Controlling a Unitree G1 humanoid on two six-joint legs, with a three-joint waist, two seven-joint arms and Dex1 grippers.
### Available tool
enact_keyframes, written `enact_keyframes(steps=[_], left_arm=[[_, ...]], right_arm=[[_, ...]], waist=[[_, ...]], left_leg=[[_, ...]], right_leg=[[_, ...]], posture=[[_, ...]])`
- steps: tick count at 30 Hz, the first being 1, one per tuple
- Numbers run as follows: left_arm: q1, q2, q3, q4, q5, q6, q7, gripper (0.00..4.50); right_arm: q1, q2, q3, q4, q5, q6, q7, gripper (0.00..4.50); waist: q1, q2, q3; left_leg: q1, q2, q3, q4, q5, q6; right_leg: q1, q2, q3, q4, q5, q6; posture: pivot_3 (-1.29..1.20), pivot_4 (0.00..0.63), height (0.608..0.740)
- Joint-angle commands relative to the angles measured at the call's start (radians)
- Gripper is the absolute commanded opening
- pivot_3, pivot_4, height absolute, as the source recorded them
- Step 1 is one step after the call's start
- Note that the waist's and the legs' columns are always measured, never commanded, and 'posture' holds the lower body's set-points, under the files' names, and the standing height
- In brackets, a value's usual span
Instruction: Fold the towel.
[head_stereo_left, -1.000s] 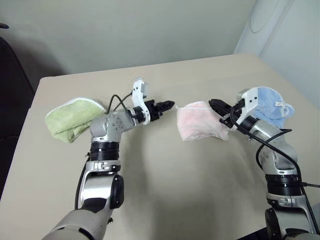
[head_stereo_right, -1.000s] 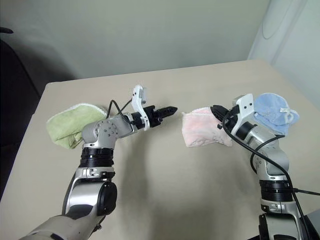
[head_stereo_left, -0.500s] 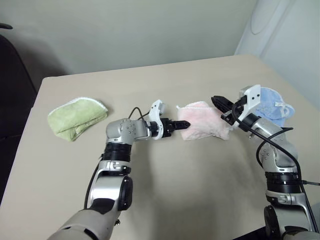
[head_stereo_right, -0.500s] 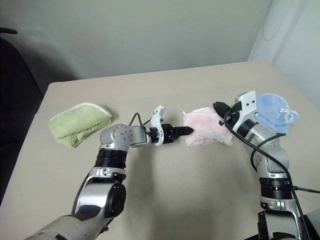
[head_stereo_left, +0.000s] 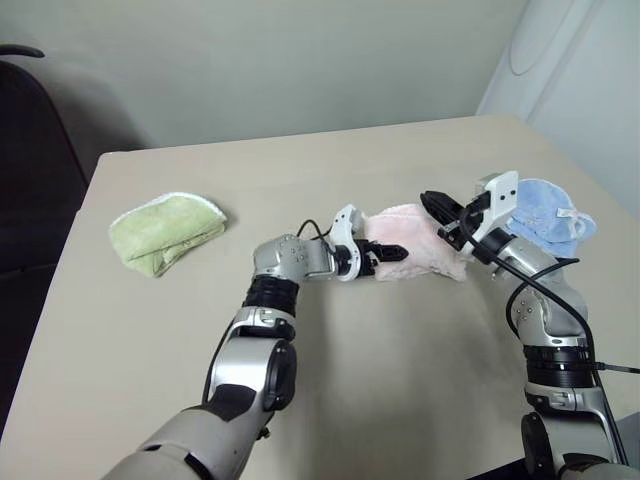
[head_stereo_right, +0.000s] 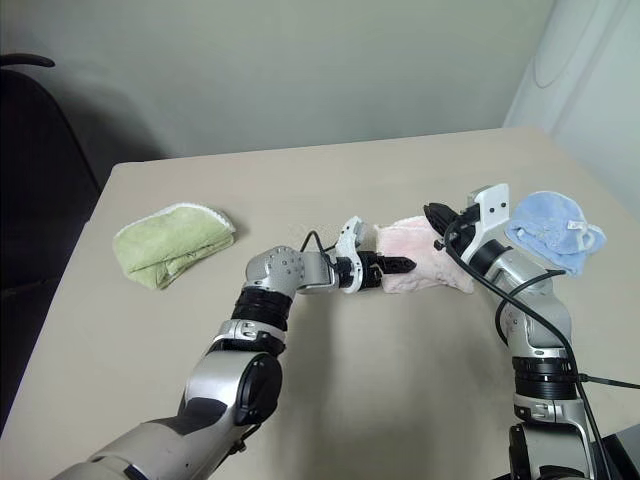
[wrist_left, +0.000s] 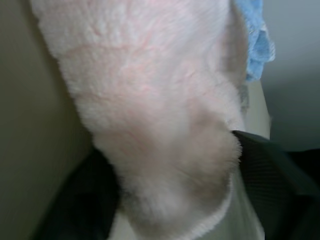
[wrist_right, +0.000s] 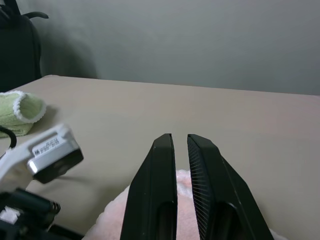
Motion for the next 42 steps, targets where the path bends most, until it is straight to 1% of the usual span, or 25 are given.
enact_keyframes(steps=[1,4,6,7,11,14,17,21,23,25,27,29,31,34,35,37,39,40,42], left_arm=[[-0.003,-0.016,0.017,-0.006,-0.018,-0.003,0.003,2.04],[-0.004,-0.019,0.026,-0.010,-0.020,-0.005,0.006,0.96],[-0.002,-0.020,0.055,-0.026,-0.036,-0.016,0.012,0.23],[-0.002,-0.020,0.067,-0.035,-0.043,-0.021,0.013,0.03],[-0.015,-0.005,0.117,-0.085,-0.079,-0.046,0.020,0.03],[-0.067,0.068,0.184,-0.175,-0.131,-0.077,0.019,0.03],[-0.123,0.193,0.247,-0.247,-0.172,-0.084,0.023,0.03],[-0.154,0.351,0.303,-0.263,-0.189,-0.088,0.022,0.03],[-0.141,0.491,0.333,-0.248,-0.167,-0.089,0.022,0.03],[-0.097,0.619,0.362,-0.236,-0.148,-0.094,0.019,0.03],[-0.042,0.709,0.388,-0.221,-0.140,-0.104,0.016,0.03],[0.046,0.784,0.426,-0.210,-0.130,-0.113,0.021,0.03],[0.146,0.828,0.477,-0.207,-0.122,-0.128,0.038,0.03],[0.284,0.824,0.559,-0.217,-0.138,-0.142,0.058,0.03],[0.318,0.813,0.575,-0.214,-0.144,-0.147,0.063,0.32],[0.372,0.779,0.587,-0.204,-0.139,-0.159,0.087,0.90],[0.397,0.748,0.604,-0.224,-0.155,-0.165,0.097,1.64],[0.404,0.735,0.619,-0.241,-0.171,-0.165,0.100,2.08],[0.414,0.721,0.637,-0.263,-0.195,-0.165,0.107,2.74]], right_arm=[[-0.012,0.003,-0.022,-0.040,0.007,-0.027,-0.015,0.52],[-0.012,0.004,-0.021,-0.038,0.007,-0.029,-0.017,0.52],[-0.014,0.007,-0.021,-0.033,0.005,-0.035,-0.021,0.52],[-0.014,0.009,-0.021,-0.031,0.004,-0.038,-0.025,0.52],[-0.027,0.016,-0.035,-0.020,-0.002,-0.065,-0.048,0.52],[-0.060,0.017,-0.076,0.008,-0.014,-0.110,-0.101,0.52],[-0.089,0.013,-0.112,0.046,-0.020,-0.147,-0.141,0.52],[-0.110,0.010,-0.137,0.087,-0.023,-0.172,-0.163,0.52],[-0.107,0.009,-0.134,0.099,-0.027,-0.180,-0.157,0.52],[-0.101,0.010,-0.129,0.107,-0.028,-0.186,-0.150,0.52],[-0.096,0.013,-0.124,0.115,-0.028,-0.190,-0.146,0.52],[-0.095,0.017,-0.116,0.126,-0.028,-0.195,-0.140,0.52],[-0.095,0.019,-0.103,0.137,-0.030,-0.199,-0.128,0.52],[-0.108,0.025,-0.085,0.159,-0.034,-0.203,-0.115,0.52],[-0.115,0.026,-0.080,0.168,-0.034,-0.206,-0.111,0.52],[-0.137,0.029,-0.068,0.193,-0.037,-0.211,-0.100,0.52],[-0.158,0.032,-0.060,0.216,-0.041,-0.217,-0.089,0.52],[-0.167,0.034,-0.057,0.225,-0.043,-0.219,-0.084,0.52],[-0.178,0.036,-0.052,0.238,-0.045,-0.224,-0.079,0.52]], waist=[[0.000,0.000,0.000],[0.000,0.000,0.000],[0.000,0.000,0.000],[0.000,0.000,0.000],[-0.001,0.000,0.000],[-0.006,0.000,0.002],[-0.012,0.000,0.002],[-0.023,0.000,0.002],[-0.028,0.001,0.002],[-0.034,0.000,0.001],[-0.042,0.000,0.001],[-0.046,0.000,0.001],[-0.049,0.000,0.001],[-0.048,-0.001,0.001],[-0.046,-0.002,0.001],[-0.044,-0.003,0.001],[-0.043,-0.003,0.000],[-0.043,-0.003,0.000],[-0.044,-0.003,0.000]], left_leg=[[0.000,0.000,0.000,0.000,0.000,0.000],[0.000,0.001,0.000,0.000,0.000,-0.001],[0.000,0.001,0.000,-0.001,0.001,-0.001],[0.000,0.001,0.000,-0.001,0.001,-0.001],[0.000,0.001,0.001,-0.001,0.001,-0.001],[0.000,0.001,0.001,-0.001,0.001,-0.001],[-0.002,0.002,0.001,-0.001,0.001,-0.001],[-0.002,0.002,0.001,-0.004,0.000,-0.002],[-0.002,0.002,0.000,-0.007,0.000,-0.002],[-0.004,0.003,0.000,-0.011,0.002,-0.005],[-0.004,0.003,0.000,-0.017,0.003,-0.008],[-0.005,0.003,-0.002,-0.020,0.007,-0.014],[-0.008,0.004,-0.004,-0.022,0.011,-0.021],[-0.009,0.005,-0.006,-0.022,0.010,-0.019],[-0.009,0.005,-0.006,-0.022,0.006,-0.013],[-0.010,0.005,-0.008,-0.019,0.006,-0.013],[-0.010,0.004,-0.008,-0.019,0.006,-0.012],[-0.010,0.004,-0.008,-0.019,0.006,-0.012],[-0.009,0.004,-0.008,-0.019,0.006,-0.012]], right_leg=[[0.000,0.000,0.000,0.000,0.000,0.000],[-0.001,0.002,0.000,0.000,0.000,0.000],[-0.001,0.003,0.000,0.000,0.000,0.000],[-0.001,0.003,0.000,0.000,0.000,0.000],[-0.002,0.003,0.001,0.000,0.000,0.000],[-0.003,0.004,0.002,0.000,0.000,0.000],[-0.006,0.005,0.003,0.001,0.002,-0.002],[-0.008,0.007,0.003,0.000,0.001,-0.004],[-0.010,0.007,0.003,0.000,0.000,-0.005],[-0.015,0.007,0.003,0.000,0.002,-0.003],[-0.019,0.007,0.005,0.000,0.004,0.000],[-0.022,0.007,0.005,0.001,0.003,0.000],[-0.026,0.007,0.005,0.002,0.003,0.000],[-0.027,0.006,0.005,0.004,0.003,-0.002],[-0.027,0.005,0.005,0.004,0.001,-0.006],[-0.027,0.005,0.003,0.005,0.001,-0.010],[-0.026,0.005,0.003,0.005,0.002,-0.012],[-0.026,0.004,0.003,0.006,0.003,-0.012],[-0.026,0.005,0.003,0.007,0.004,-0.014]], posture=[[0.00,0.150,0.738],[0.00,0.150,0.738],[0.00,0.150,0.738],[0.00,0.150,0.738],[0.00,0.150,0.738],[0.00,0.150,0.738],[0.00,0.150,0.738],[0.00,0.150,0.738],[0.00,0.150,0.738],[0.00,0.150,0.738],[0.00,0.150,0.738],[0.00,0.150,0.738],[0.00,0.150,0.738],[0.00,0.150,0.738],[0.00,0.150,0.738],[0.00,0.150,0.738],[0.00,0.150,0.738],[0.00,0.150,0.738],[0.00,0.150,0.738]])
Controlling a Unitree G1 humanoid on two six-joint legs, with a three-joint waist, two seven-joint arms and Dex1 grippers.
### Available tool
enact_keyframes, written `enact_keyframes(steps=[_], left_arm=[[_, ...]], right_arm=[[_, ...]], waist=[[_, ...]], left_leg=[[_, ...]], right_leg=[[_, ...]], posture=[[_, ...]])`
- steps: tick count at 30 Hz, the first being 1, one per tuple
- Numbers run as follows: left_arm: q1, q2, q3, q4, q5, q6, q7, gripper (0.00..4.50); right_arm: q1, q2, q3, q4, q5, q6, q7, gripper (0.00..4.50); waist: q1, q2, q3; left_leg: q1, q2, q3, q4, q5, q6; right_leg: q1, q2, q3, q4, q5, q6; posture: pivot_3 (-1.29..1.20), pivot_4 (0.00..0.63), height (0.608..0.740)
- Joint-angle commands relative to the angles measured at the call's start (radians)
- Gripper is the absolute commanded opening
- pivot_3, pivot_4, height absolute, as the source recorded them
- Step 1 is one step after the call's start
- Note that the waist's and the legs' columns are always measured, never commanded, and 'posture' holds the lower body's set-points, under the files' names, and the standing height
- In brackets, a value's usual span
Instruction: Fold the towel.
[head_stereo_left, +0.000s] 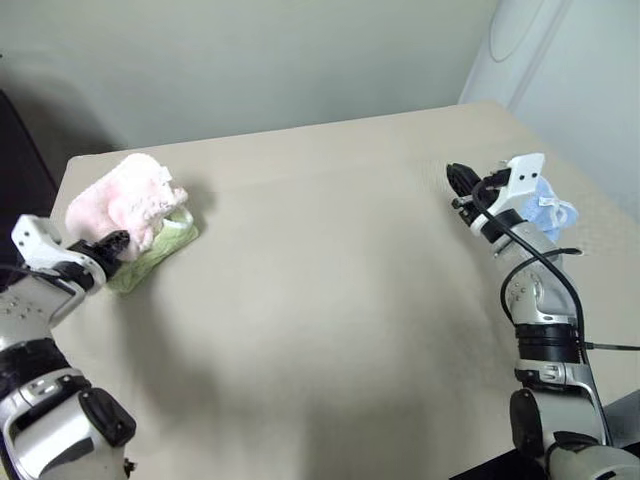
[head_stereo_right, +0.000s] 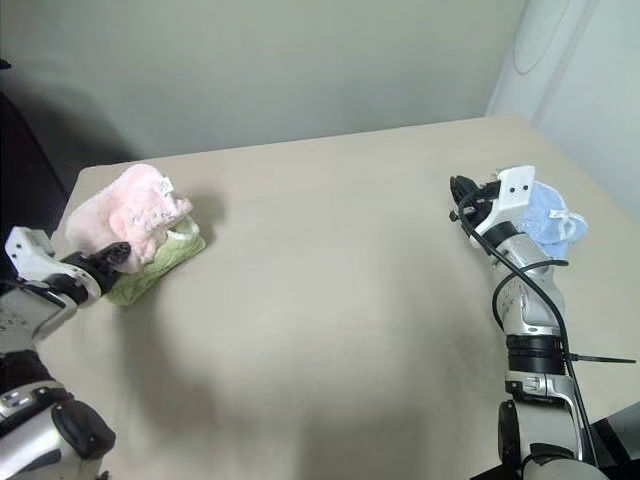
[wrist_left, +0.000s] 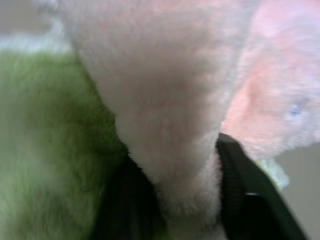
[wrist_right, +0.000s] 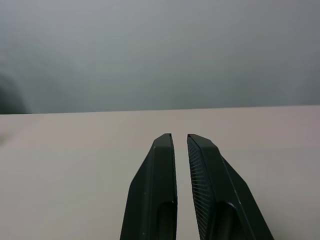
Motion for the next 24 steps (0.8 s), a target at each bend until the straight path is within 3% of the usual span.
enact_keyframes(steps=[1,5,17,21,24], left_arm=[[0.017,-0.006,0.041,-0.060,-0.046,-0.008,0.022,3.02],[0.078,-0.009,0.086,-0.139,-0.090,-0.039,0.017,4.47],[0.128,0.074,0.313,-0.211,-0.250,-0.217,0.002,4.47],[0.168,0.101,0.033,-0.455,-0.190,-0.215,-0.107,4.47],[0.166,0.061,-0.207,-0.622,-0.150,-0.214,-0.146,4.47]], right_arm=[[-0.035,0.001,0.002,0.002,-0.003,-0.031,0.020,0.52],[-0.027,0.013,0.014,0.001,-0.003,-0.036,0.027,0.52],[-0.006,0.048,0.039,-0.006,0.002,-0.020,0.038,0.52],[-0.005,0.051,0.059,0.013,-0.008,-0.010,0.055,0.52],[-0.003,0.052,0.066,0.019,-0.015,-0.013,0.056,0.52]], waist=[[-0.001,0.000,0.000],[-0.008,0.000,0.000],[-0.017,-0.002,-0.001],[-0.004,-0.004,-0.002],[0.004,-0.004,-0.002]], left_leg=[[0.000,0.000,0.000,0.000,0.000,0.000],[0.001,0.000,0.001,0.000,0.001,-0.002],[0.001,0.003,0.000,-0.002,0.001,-0.006],[0.000,0.003,-0.002,0.000,0.001,-0.006],[0.000,0.001,-0.004,0.000,-0.001,-0.002]], right_leg=[[0.000,0.000,0.000,0.000,0.000,0.000],[-0.001,0.003,0.000,0.000,0.000,0.000],[-0.003,0.008,-0.003,0.002,-0.002,-0.005],[-0.002,0.005,-0.005,0.002,-0.002,-0.005],[0.000,0.001,-0.007,0.002,-0.002,-0.005]], posture=[[0.00,0.150,0.738],[0.00,0.150,0.738],[0.00,0.150,0.738],[0.00,0.150,0.738],[0.00,0.150,0.738]])
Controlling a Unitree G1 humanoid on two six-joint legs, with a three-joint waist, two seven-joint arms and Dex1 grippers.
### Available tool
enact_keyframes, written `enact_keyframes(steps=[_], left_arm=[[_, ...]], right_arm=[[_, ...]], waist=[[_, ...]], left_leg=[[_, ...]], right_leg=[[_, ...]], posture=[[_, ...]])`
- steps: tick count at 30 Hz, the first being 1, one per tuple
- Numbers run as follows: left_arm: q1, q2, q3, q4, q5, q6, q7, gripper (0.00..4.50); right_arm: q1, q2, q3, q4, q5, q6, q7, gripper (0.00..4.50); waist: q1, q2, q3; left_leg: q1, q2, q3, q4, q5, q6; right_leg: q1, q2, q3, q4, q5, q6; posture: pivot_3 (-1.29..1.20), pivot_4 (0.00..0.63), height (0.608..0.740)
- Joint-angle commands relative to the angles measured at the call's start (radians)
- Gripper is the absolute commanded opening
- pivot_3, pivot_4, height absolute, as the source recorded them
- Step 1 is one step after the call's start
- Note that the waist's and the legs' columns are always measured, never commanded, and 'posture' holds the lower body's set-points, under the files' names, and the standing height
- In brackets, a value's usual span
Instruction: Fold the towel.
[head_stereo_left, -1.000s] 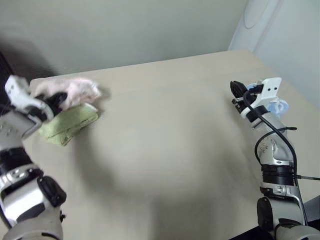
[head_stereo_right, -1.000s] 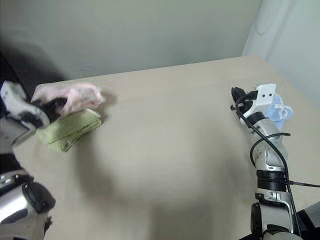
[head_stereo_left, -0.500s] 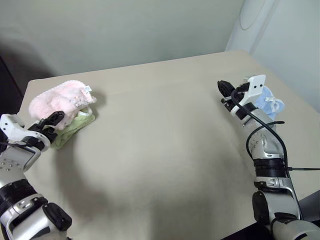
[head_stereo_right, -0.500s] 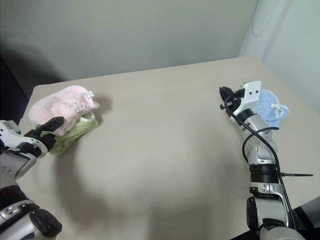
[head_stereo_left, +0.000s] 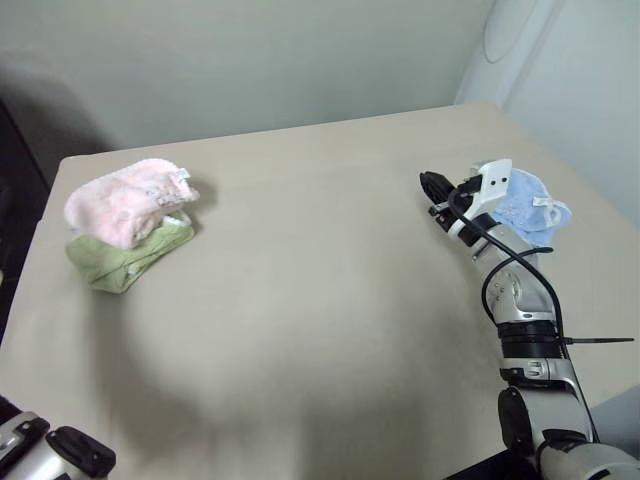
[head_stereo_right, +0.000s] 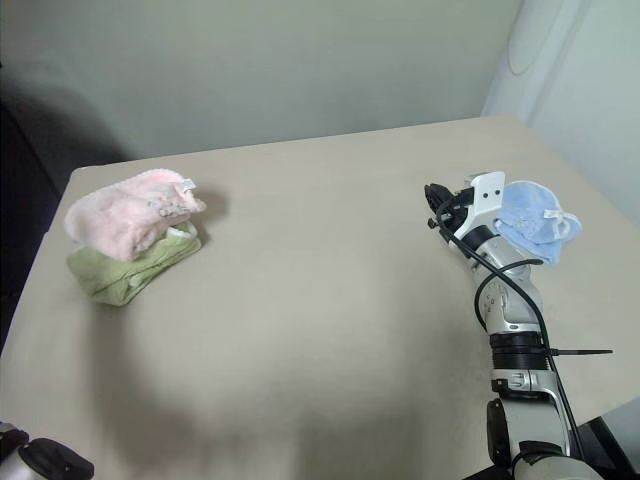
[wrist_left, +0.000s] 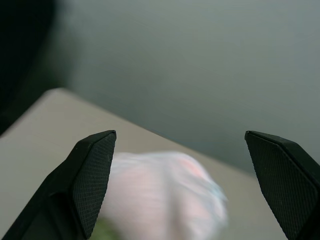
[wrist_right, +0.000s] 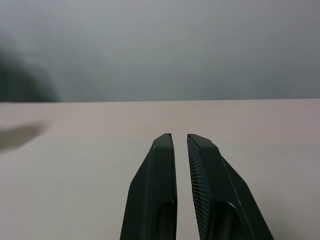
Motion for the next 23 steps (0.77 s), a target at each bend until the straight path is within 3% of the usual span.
enact_keyframes(steps=[1,4,6,9,15,23], left_arm=[[-0.015,-0.029,-0.242,-0.180,0.042,-0.008,-0.047,4.47],[-0.044,-0.066,-0.494,-0.220,0.186,-0.073,-0.071,4.47],[-0.104,-0.161,-0.681,-0.168,0.302,-0.116,-0.048,4.47],[-0.154,-0.257,-0.812,-0.037,0.442,-0.219,-0.040,4.47],[-0.199,-0.344,-0.828,0.172,0.536,-0.332,-0.036,4.47],[-0.186,-0.343,-0.728,0.225,0.550,-0.296,0.017,4.47]], right_arm=[[-0.010,-0.002,0.002,-0.011,-0.007,-0.007,0.010,0.52],[-0.010,0.006,0.010,-0.010,-0.014,-0.011,-0.001,0.52],[0.000,0.005,0.004,-0.018,-0.013,-0.012,-0.004,0.52],[0.020,0.011,-0.002,-0.044,-0.014,-0.009,-0.025,0.52],[0.093,0.005,-0.023,-0.107,-0.023,-0.012,-0.065,0.52],[0.160,0.042,-0.013,-0.187,-0.023,0.017,-0.105,0.52]], waist=[[0.002,0.000,0.000],[-0.003,0.000,0.000],[-0.005,0.000,0.000],[-0.006,0.000,0.000],[-0.025,0.000,0.000],[-0.025,0.000,0.000]], left_leg=[[0.000,-0.001,0.000,0.000,0.000,0.000],[0.000,-0.002,0.002,0.002,0.000,0.001],[0.000,-0.001,0.002,0.002,-0.001,0.001],[-0.001,0.000,0.001,0.003,0.000,0.001],[0.000,0.004,0.002,0.000,0.000,0.001],[0.000,0.004,0.002,0.001,0.000,0.001]], right_leg=[[0.000,-0.001,0.000,0.000,0.000,0.000],[0.001,-0.003,0.002,0.000,0.001,0.000],[0.000,-0.002,0.002,0.000,0.001,0.001],[0.000,-0.002,0.001,-0.001,0.002,0.002],[-0.002,0.003,0.000,-0.003,0.008,0.012],[-0.001,0.002,0.001,-0.004,0.008,0.012]], posture=[[0.00,0.150,0.738],[0.00,0.150,0.738],[0.00,0.150,0.738],[0.00,0.150,0.738],[0.00,0.150,0.738],[0.00,0.150,0.738]])
